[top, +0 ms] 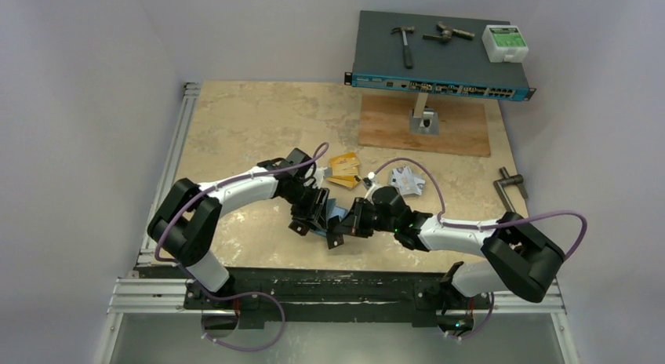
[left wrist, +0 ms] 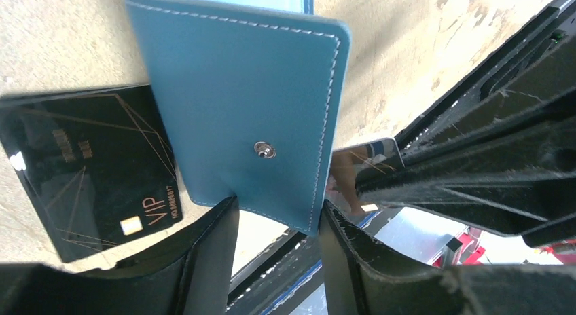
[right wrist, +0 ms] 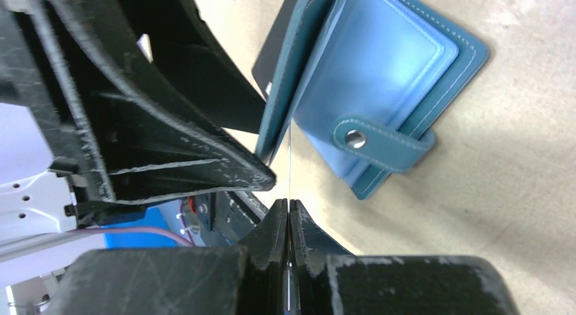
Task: Put the credit cards into the card holder
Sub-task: Pick up the card holder from the center of the board.
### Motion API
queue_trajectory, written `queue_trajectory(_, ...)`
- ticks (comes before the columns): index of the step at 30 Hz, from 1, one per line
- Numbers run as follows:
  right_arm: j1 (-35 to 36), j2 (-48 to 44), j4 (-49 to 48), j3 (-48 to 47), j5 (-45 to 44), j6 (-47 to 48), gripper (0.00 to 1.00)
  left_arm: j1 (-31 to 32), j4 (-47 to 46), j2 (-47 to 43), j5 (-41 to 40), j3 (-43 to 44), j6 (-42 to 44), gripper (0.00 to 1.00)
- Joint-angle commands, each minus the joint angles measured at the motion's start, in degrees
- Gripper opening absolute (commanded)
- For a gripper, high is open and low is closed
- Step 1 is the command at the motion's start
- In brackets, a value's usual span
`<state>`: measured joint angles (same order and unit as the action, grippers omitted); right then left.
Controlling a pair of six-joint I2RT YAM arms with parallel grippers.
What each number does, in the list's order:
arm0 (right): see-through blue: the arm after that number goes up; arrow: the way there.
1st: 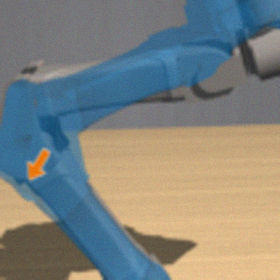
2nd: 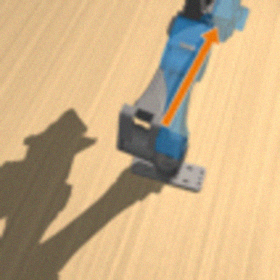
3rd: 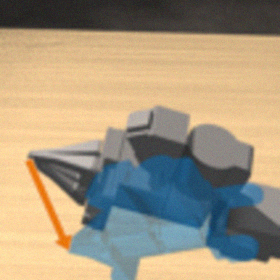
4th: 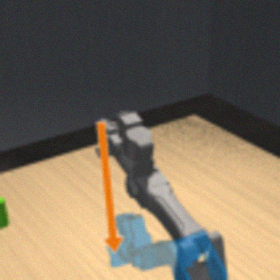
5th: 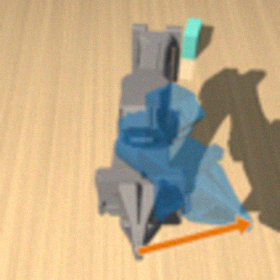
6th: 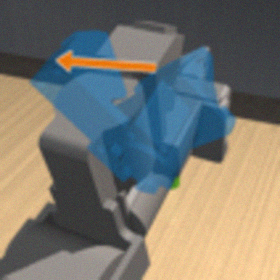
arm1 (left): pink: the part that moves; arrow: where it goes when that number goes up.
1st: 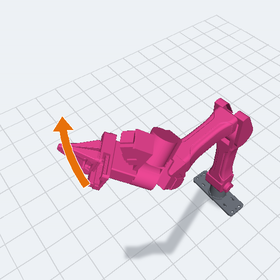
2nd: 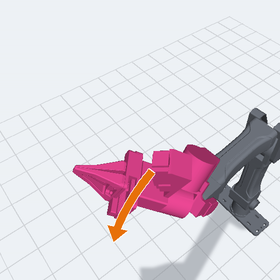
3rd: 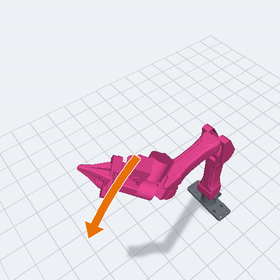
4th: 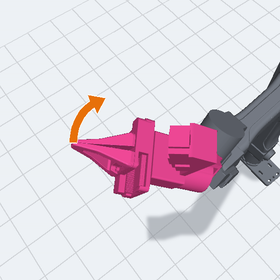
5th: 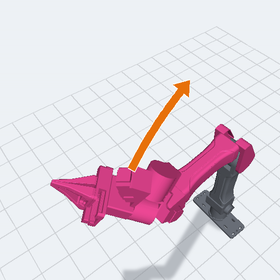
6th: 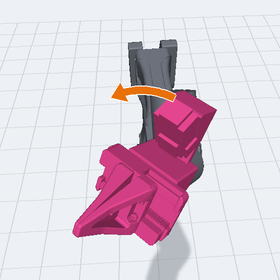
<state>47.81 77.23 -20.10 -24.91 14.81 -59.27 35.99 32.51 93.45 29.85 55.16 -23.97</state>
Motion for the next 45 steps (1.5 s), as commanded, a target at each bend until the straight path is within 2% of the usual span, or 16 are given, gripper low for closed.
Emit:
queue_trajectory(1,-0.3,0.4,-4.5,-3.1,1.4,1.2,0.00,-1.5,1.7,1.4,0.6,2.1,2.4,0.43)
queue_trajectory(11,-0.3,2.0,-6.0,-3.2,2.2,1.2,0.00,-3.9,1.2,2.4,6.0,1.2,4.3,0.39)
queue_trajectory(16,-0.3,1.1,-5.7,-2.4,1.7,1.1,0.00,-3.8,1.1,4.1,10.3,3.3,4.5,0.30)
queue_trajectory(19,-0.3,0.9,-5.4,-2.2,1.3,1.2,0.00,-3.8,1.6,3.1,9.0,3.6,4.9,0.22)
queue_trajectory(25,-0.4,3.7,-6.3,-3.5,1.6,2.1,0.00,-3.8,3.7,-0.8,4.6,3.2,6.7,0.16)
queue_trajectory(33,-0.6,9.1,-9.5,-5.4,2.3,3.1,0.00,-3.8,9.0,-5.8,-0.6,4.5,10.6,0.18)
queue_trajectory(35,-0.7,10.1,-10.0,-6.1,2.4,3.2,0.00,-3.9,10.0,-5.9,-1.3,5.1,11.5,0.20)
queue_trajectory(38,-0.7,10.9,-10.3,-7.2,2.4,3.5,0.00,-4.1,10.8,-5.9,-2.6,5.6,13.2,0.35)
queue_trajectory(43,-0.7,10.8,-10.9,-8.0,2.0,3.8,0.00,-5.7,12.0,-4.5,-2.0,7.8,15.1,0.53)
queue_trajectory(45,-0.7,11.0,-10.5,-8.7,1.5,4.3,0.00,-6.2,12.1,-3.7,-1.8,8.6,15.7,0.74)
